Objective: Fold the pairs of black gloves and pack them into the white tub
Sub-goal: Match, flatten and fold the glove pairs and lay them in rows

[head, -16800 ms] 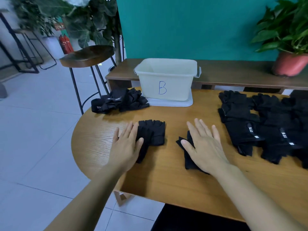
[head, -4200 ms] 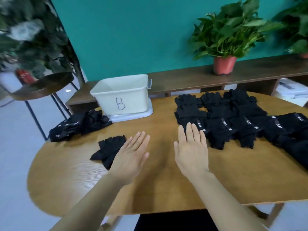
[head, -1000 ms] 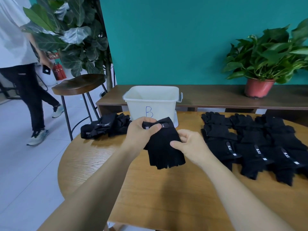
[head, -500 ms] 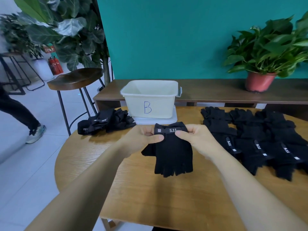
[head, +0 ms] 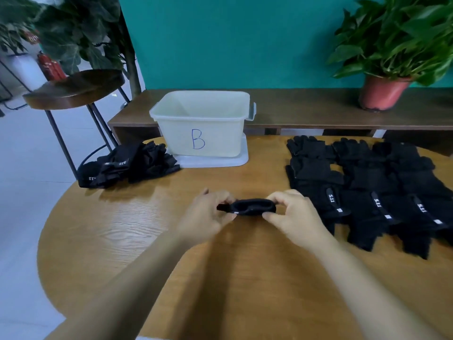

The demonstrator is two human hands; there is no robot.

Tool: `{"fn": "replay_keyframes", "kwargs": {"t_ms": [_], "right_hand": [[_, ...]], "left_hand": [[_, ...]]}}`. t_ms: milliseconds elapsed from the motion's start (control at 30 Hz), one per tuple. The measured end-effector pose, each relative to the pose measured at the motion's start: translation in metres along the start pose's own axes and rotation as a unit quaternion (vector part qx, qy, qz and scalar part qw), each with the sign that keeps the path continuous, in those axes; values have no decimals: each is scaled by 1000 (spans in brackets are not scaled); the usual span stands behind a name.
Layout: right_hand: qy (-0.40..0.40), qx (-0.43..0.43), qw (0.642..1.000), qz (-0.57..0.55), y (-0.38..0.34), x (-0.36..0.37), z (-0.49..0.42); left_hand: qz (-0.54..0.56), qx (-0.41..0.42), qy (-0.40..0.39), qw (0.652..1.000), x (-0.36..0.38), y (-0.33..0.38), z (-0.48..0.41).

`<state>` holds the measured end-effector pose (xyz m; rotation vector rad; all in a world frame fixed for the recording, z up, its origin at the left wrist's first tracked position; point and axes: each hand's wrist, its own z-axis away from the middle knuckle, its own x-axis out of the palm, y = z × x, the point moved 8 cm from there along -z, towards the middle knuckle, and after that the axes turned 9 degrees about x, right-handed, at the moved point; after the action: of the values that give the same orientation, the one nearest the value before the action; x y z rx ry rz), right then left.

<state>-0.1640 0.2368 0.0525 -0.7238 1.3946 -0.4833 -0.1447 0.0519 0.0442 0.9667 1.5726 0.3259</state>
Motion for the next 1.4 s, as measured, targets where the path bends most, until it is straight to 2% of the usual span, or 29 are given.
{"fn": "replay_keyframes", "kwargs": {"t_ms": [100,167,233,300,367,433,467,567,600,767,933,1033,1167,1400], "right_hand": [[-8,-46,993,109,14,22,35],[-18,-81,982,168,21,34,51],[-17,-95,977,191,26,39,61],[21,-110,976,189,24,33,63],[95,-132,970,180,14,23,60],[127,-144,959,210,-2,24,54],[104,-137,956,238,-6,33,48],[-42,-55,949,309,11,71,39],[-81,-27,941,329,20,79,39],[-110,9,924,366,35,85,43],[-103,64,918,376,37,82,43],[-84,74,925,362,30,72,42],[-39,24,935,352,-2,60,40],[-11,-65,939,338,-79,68,30]], "left_hand": [[-144,56,-20,988,30,-7,36],[-166,74,-35,983,42,-7,54],[-163,81,-15,983,40,-6,63],[-156,76,28,984,28,-4,64],[-167,71,61,982,21,2,55],[-203,46,32,978,30,8,42],[-227,29,-6,973,40,8,37],[-300,-16,-131,945,74,-4,38],[-312,-28,-151,938,79,-10,41],[-361,-24,-172,916,79,-21,46],[-375,-72,-169,909,69,-27,56],[-370,-79,-140,915,53,-35,64],[-366,-87,-103,921,19,-39,74],[-368,-113,-36,922,-58,-43,85]]}}
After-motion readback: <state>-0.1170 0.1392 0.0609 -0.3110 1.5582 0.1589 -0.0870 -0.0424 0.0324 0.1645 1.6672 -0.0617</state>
